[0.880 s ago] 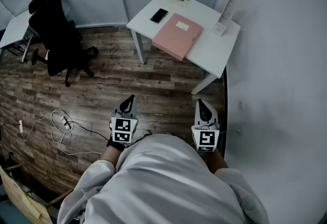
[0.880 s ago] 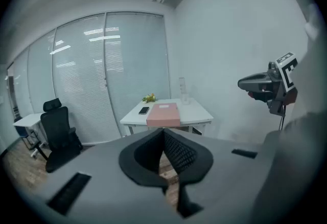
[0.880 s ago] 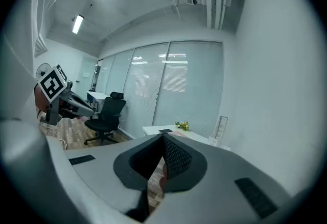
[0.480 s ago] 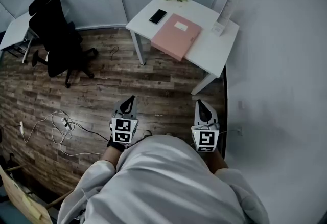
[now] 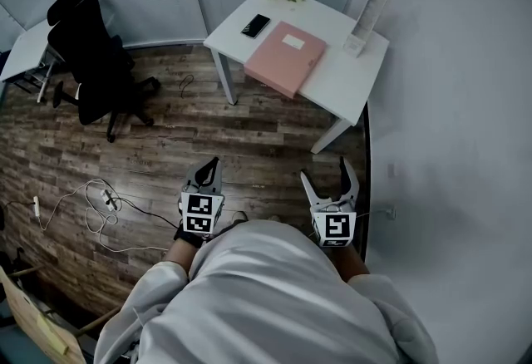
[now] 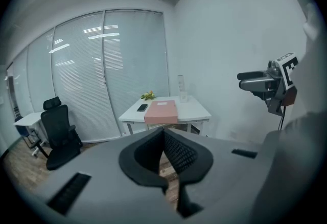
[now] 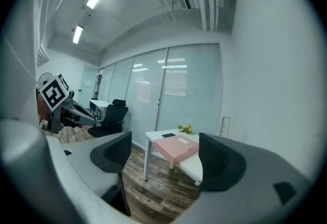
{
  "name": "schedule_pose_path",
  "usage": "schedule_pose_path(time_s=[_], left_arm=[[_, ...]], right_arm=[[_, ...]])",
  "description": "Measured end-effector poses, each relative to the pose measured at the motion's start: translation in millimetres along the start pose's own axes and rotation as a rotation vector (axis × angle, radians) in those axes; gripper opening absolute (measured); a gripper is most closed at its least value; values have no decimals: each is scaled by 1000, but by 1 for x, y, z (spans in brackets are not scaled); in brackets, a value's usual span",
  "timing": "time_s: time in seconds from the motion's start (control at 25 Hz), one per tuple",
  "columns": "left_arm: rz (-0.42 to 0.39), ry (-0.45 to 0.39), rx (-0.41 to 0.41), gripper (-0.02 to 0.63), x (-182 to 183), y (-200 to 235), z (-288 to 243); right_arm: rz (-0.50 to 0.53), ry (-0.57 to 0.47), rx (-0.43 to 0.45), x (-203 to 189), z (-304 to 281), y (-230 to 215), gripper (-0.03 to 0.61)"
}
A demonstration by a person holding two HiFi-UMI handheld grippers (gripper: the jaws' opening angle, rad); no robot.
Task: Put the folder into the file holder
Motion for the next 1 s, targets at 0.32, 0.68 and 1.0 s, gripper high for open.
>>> schedule_pose_path(time_s=[0.32,0.68,1.0], left_arm=[[29,40,39,8,-14,-12,2],[80,61,69,8,-32,3,-4],[62,42,-33,8,-19,61,-72]], right_arm=[[-3,10,33,-19,-4,-9,399],[-2,22,69,-31,-33,2,398],[20,66,-3,-31,-93,8,397]])
Point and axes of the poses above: the fingertips, and each gripper's own axes: z backward along the fingers, y to its left, x out of its top, the point moved 3 cm from there along z, backward along the fingers, and after that the axes turned 11 degrees about -x, right-handed, at the moved point
